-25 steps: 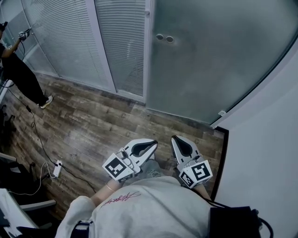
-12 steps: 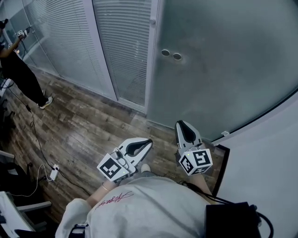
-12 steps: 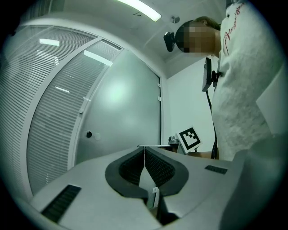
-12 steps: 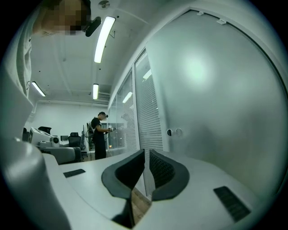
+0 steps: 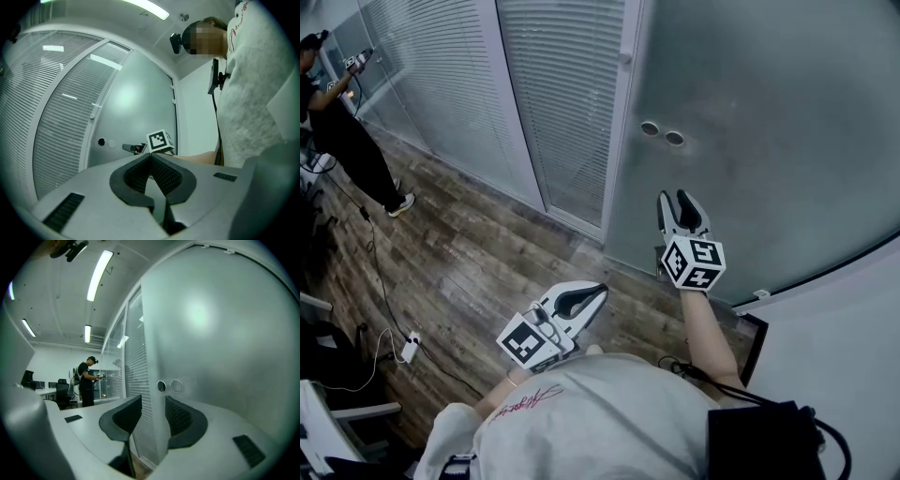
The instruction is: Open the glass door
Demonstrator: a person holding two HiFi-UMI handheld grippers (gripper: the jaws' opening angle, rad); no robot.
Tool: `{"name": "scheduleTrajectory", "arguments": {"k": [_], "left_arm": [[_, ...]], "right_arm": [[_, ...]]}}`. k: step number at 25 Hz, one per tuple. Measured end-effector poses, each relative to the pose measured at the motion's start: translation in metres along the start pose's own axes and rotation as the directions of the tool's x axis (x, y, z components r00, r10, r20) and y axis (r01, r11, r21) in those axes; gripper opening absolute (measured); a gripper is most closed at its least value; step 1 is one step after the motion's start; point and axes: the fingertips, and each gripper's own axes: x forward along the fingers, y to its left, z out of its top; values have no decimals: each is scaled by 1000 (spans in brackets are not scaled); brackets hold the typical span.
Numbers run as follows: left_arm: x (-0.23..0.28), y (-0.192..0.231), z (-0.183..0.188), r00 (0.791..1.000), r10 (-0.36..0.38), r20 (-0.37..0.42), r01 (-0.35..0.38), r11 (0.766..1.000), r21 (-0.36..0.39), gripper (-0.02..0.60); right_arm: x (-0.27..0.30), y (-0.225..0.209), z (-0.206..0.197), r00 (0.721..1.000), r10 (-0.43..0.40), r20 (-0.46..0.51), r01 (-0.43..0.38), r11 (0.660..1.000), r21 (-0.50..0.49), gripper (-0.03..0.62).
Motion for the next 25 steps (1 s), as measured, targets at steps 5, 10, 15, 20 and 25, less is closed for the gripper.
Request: {"name": "scheduleTrajectory", "arguments": {"k": [5,10,15,20,25], "left_arm": [[-6,14,-4,999,53,-10,-53,999,-9,18],[-13,34,-7,993,115,-19,-116,993,-17,18],[-16,44,-5,991,129,-22,-130,991,-26,18],[-13,51,-3,990,139,-10,-139,989,-39,18],[-18,53,-1,989,146,-2,-146,989,-26,18]], "right_arm": [[77,-31,-1,994,-109,-10,109,994,-27,152],[131,-50,-4,978,-203,-52,200,978,-61,152],[155,-56,6,969,-245,-38,242,967,-75,152],[171,-59,10,959,-281,-43,273,953,-128,150],[171,-63,10,950,-307,-47,298,945,-137,146]]}}
